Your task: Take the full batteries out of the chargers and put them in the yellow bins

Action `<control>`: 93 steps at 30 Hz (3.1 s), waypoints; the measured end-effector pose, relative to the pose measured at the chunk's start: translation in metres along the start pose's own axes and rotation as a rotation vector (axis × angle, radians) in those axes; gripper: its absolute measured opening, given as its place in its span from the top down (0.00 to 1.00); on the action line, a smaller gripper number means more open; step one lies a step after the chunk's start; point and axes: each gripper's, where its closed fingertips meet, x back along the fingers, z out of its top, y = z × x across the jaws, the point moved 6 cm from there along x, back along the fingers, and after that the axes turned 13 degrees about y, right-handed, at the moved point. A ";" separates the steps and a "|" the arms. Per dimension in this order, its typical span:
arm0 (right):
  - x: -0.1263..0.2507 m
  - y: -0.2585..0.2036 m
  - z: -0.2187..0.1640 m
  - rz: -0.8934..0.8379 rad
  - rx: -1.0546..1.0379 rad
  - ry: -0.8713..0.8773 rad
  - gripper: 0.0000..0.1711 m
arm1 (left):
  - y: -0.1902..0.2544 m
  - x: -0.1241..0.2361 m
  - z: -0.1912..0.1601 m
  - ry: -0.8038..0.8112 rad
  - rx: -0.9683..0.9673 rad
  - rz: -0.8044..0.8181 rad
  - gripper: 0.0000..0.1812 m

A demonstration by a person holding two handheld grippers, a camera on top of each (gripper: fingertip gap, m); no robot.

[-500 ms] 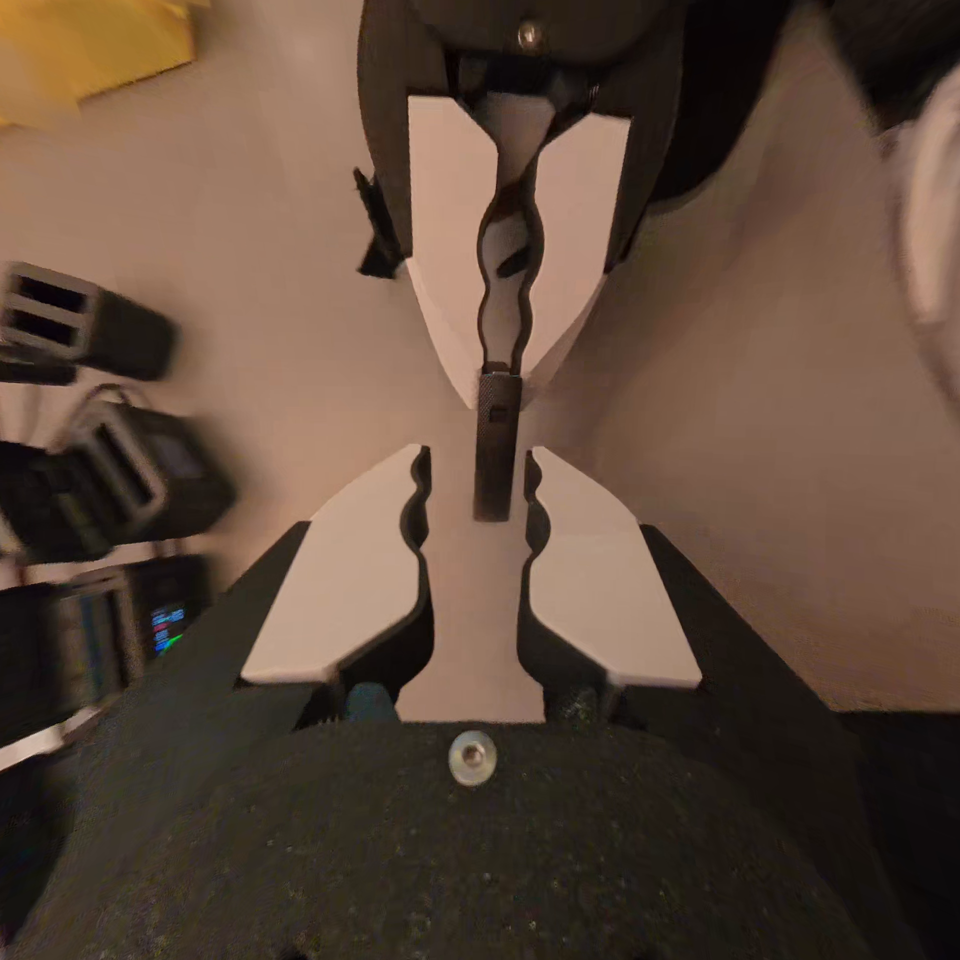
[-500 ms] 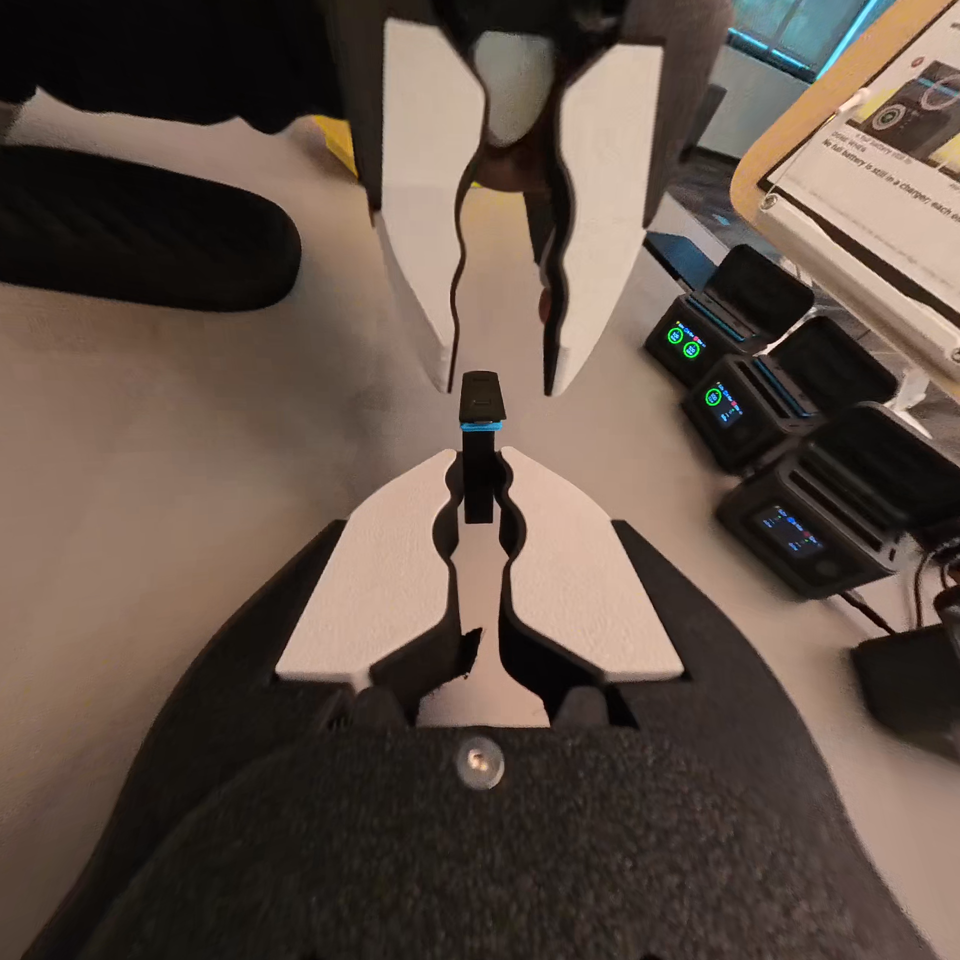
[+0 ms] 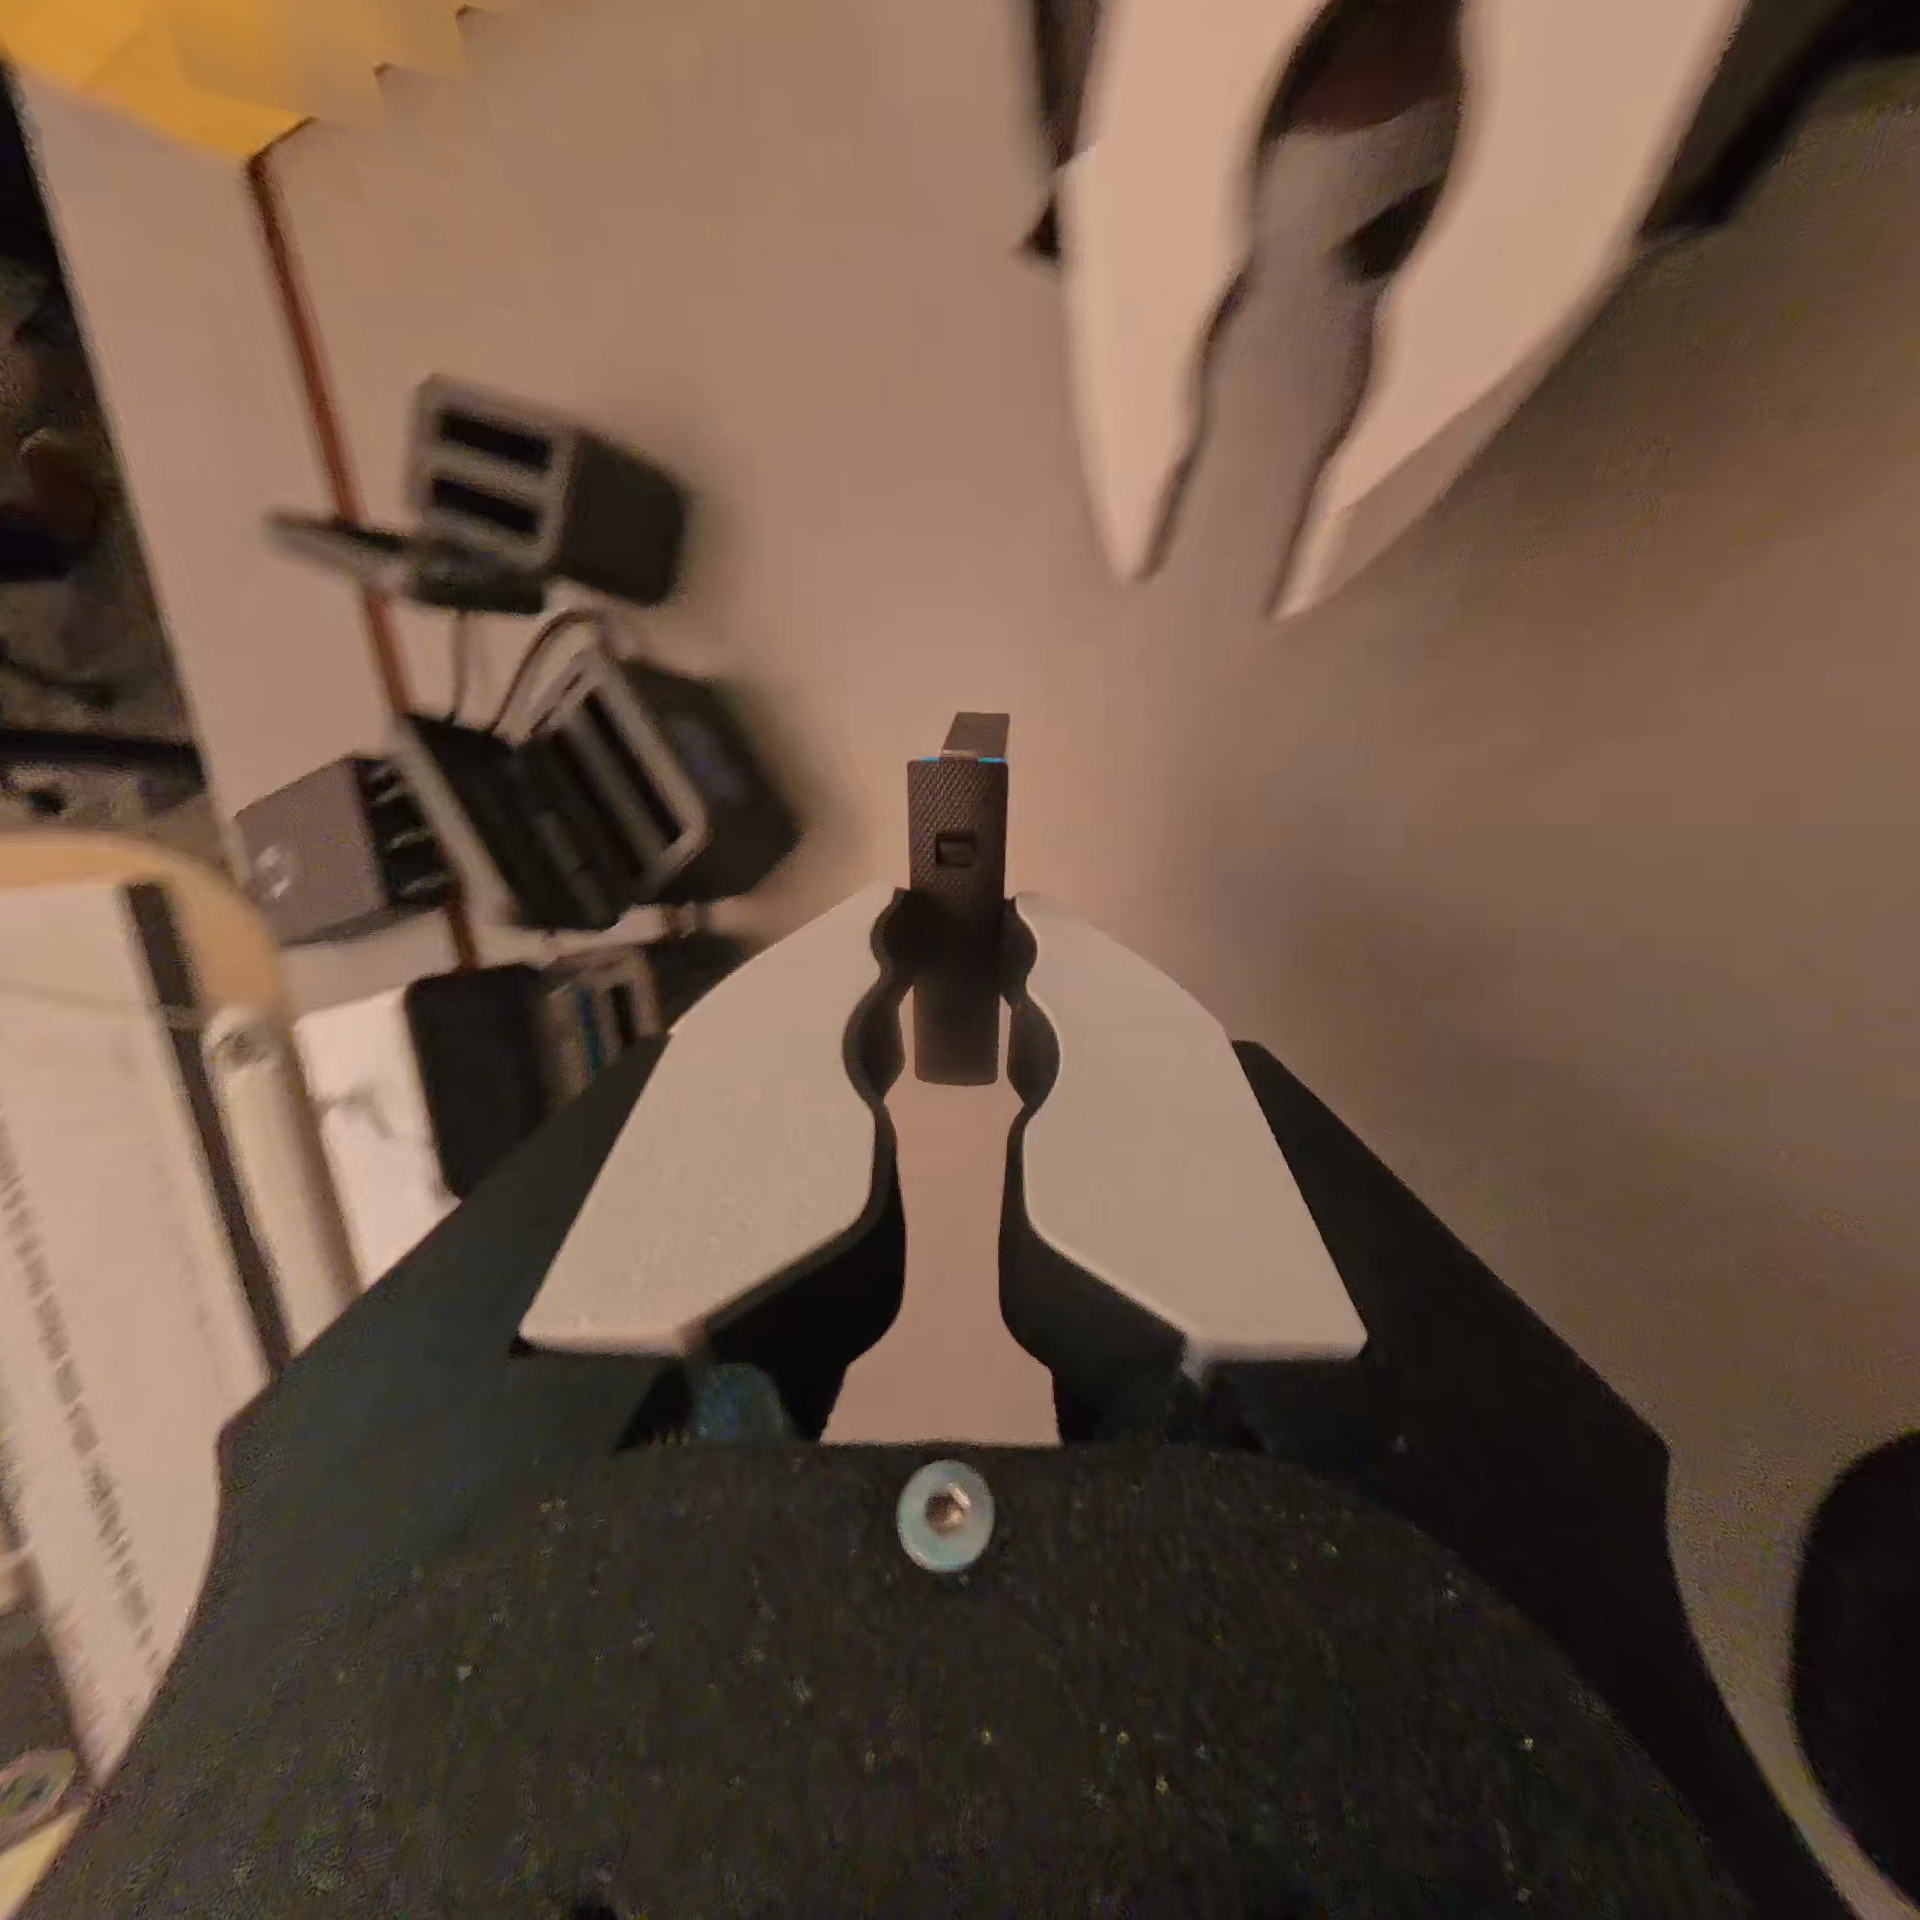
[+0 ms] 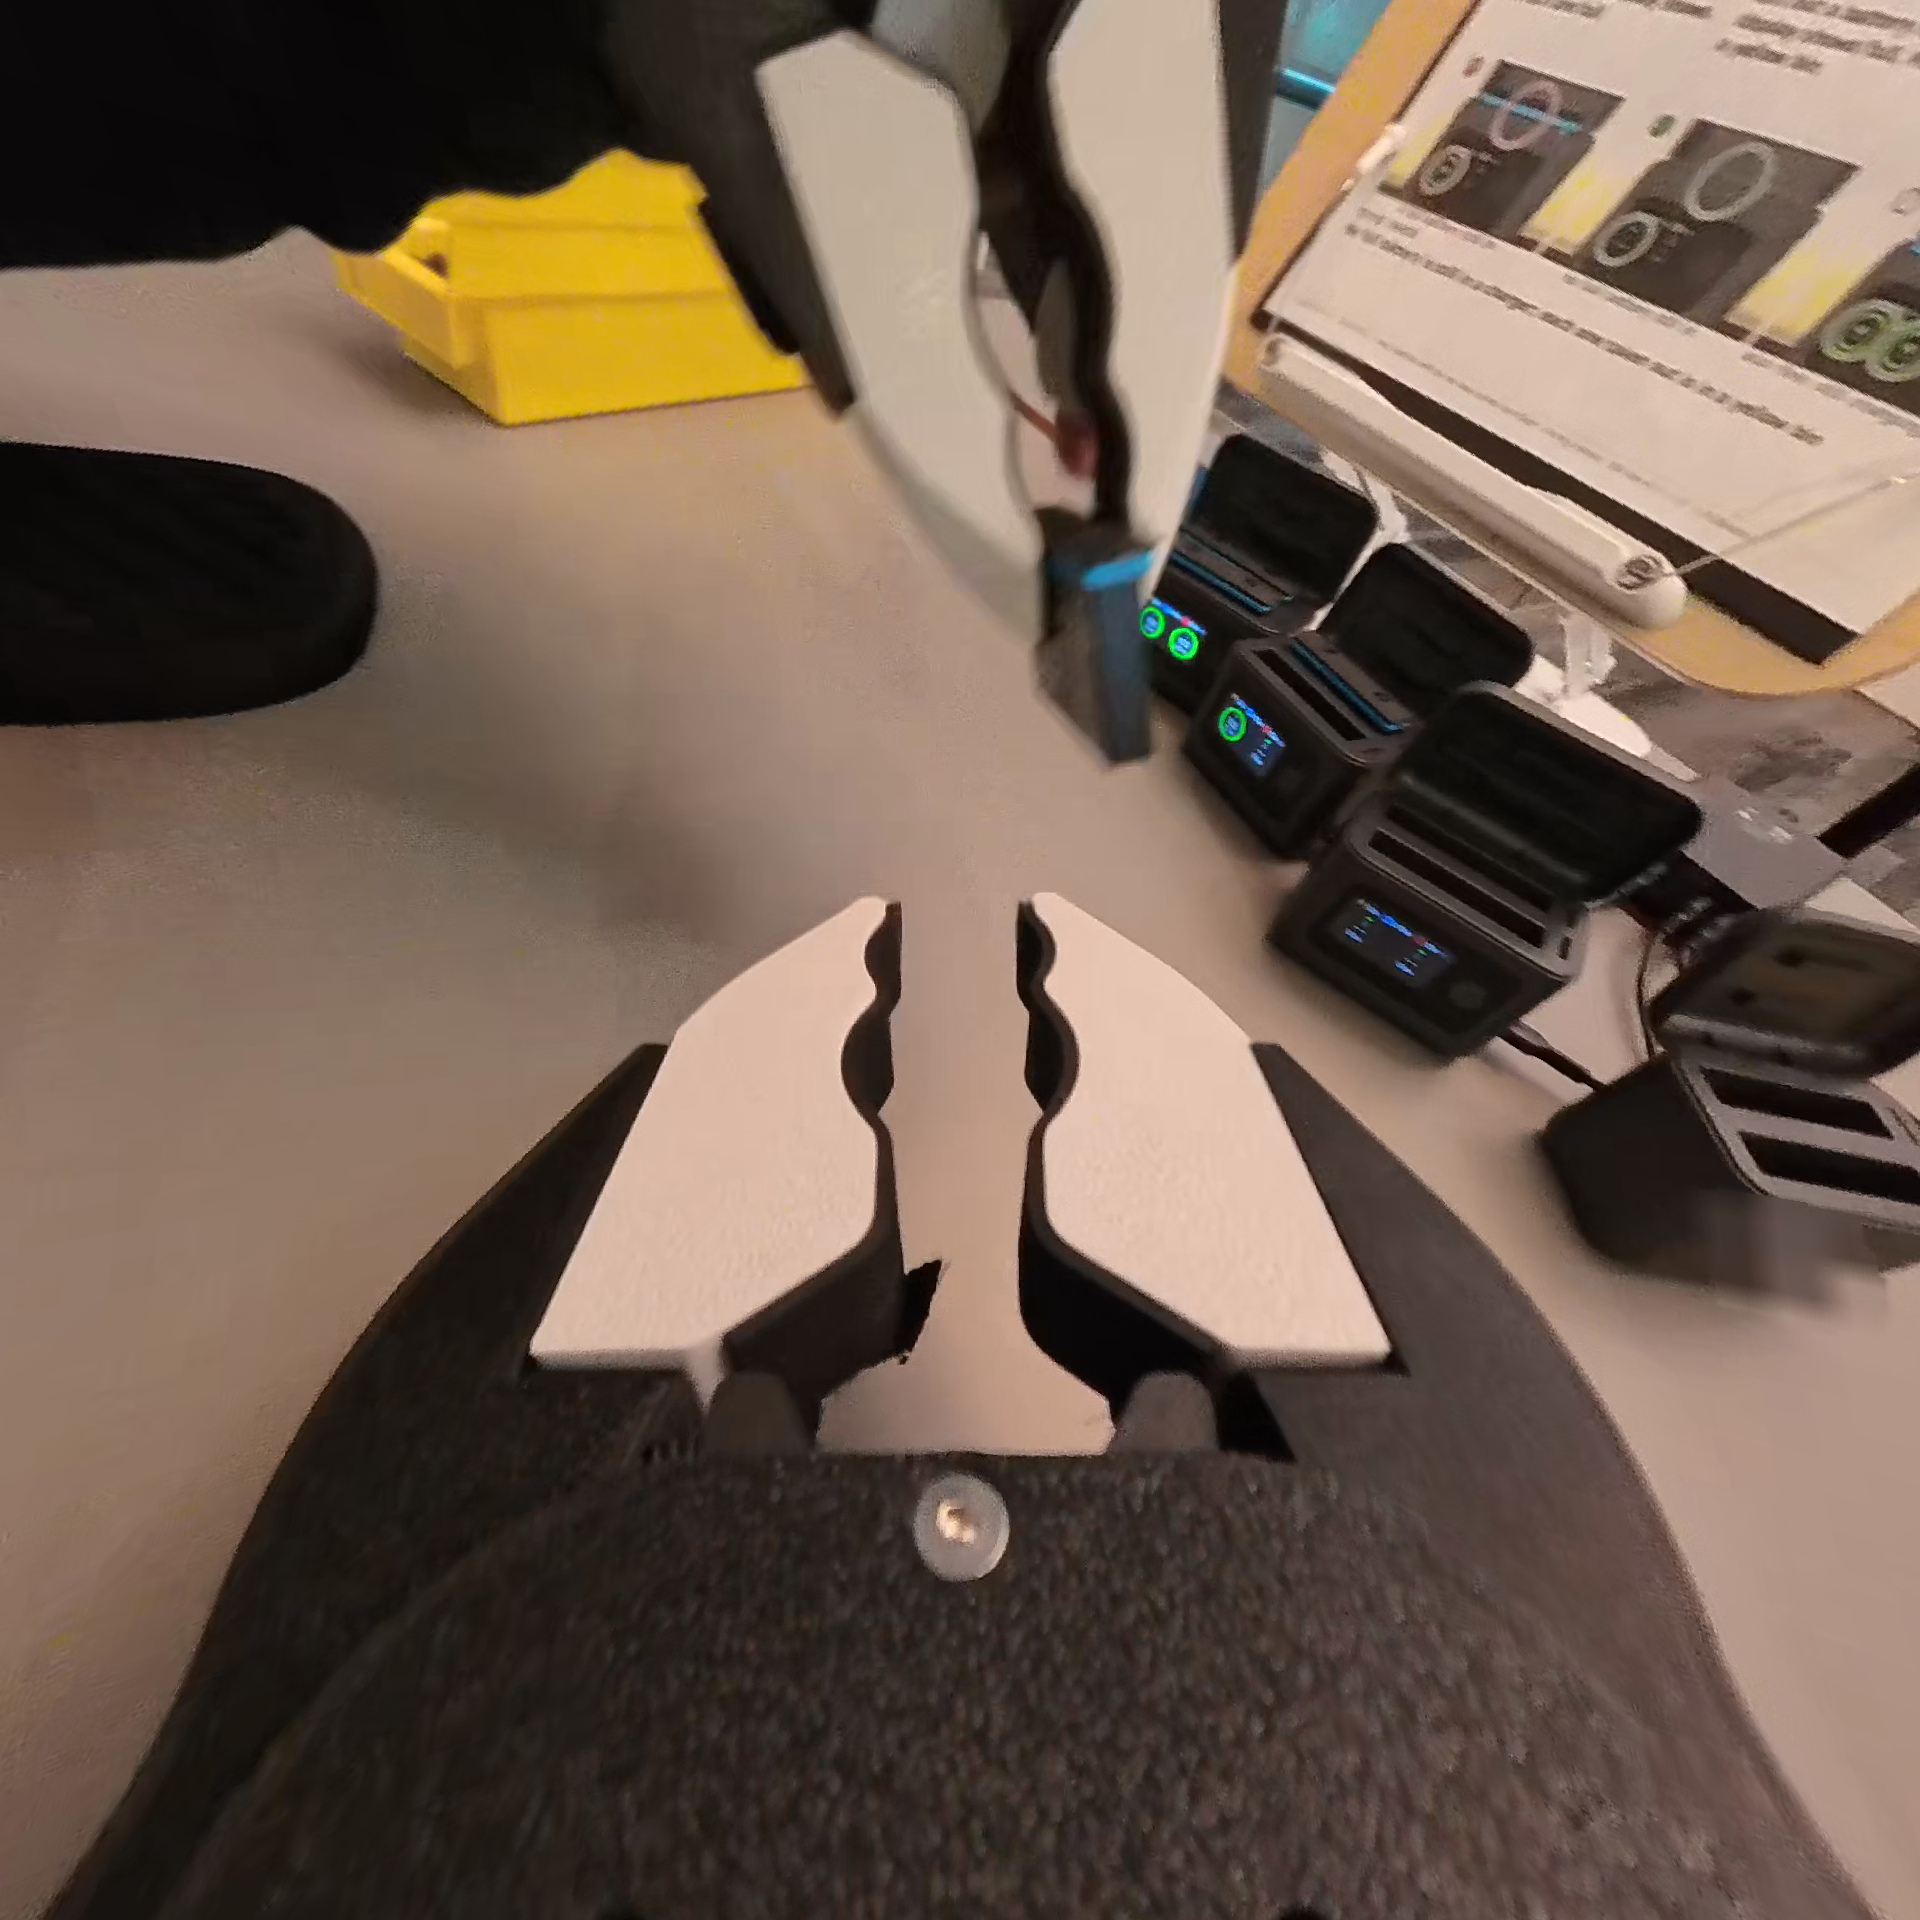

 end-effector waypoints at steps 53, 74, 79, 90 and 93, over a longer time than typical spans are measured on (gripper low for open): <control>0.001 -0.003 -0.001 0.034 0.007 -0.012 0.91 | -0.118 -0.048 -0.113 -0.015 0.368 -0.096 0.91; 0.001 -0.004 -0.001 0.033 0.011 -0.016 0.91 | -0.116 -0.047 -0.105 -0.102 0.306 0.054 1.00; 0.001 -0.004 -0.001 0.032 0.010 -0.017 0.91 | -0.115 -0.047 -0.104 -0.101 0.301 0.039 1.00; 0.000 -0.003 -0.002 0.031 0.005 -0.018 0.91 | -0.109 -0.045 -0.111 0.007 0.252 0.111 0.99; 0.000 -0.003 -0.002 0.030 0.005 -0.018 0.91 | -0.110 -0.045 -0.111 0.006 0.262 0.099 0.99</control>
